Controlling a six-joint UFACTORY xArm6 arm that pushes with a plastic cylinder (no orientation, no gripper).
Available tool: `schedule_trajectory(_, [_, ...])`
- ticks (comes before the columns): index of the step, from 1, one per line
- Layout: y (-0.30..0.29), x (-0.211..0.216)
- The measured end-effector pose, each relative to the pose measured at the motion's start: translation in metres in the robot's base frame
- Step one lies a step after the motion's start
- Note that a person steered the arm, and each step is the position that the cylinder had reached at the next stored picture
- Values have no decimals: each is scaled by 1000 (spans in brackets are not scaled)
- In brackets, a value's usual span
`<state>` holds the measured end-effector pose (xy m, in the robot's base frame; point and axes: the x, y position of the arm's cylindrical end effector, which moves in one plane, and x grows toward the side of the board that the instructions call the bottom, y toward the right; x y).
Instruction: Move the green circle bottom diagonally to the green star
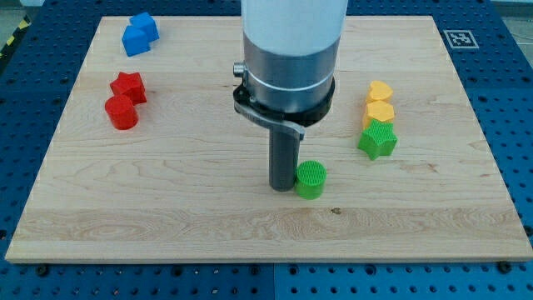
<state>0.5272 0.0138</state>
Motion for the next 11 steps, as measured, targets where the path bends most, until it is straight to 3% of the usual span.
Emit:
schedule_trajectory(1, [0, -4])
schedule_trajectory(2, [-11, 43])
schedule_trajectory(3, [34, 51])
schedule_trajectory(4, [52, 17])
schedule_trajectory(5, [52, 10])
schedule_trajectory(7, [-3, 33])
schedule_trajectory(11, [-6, 3])
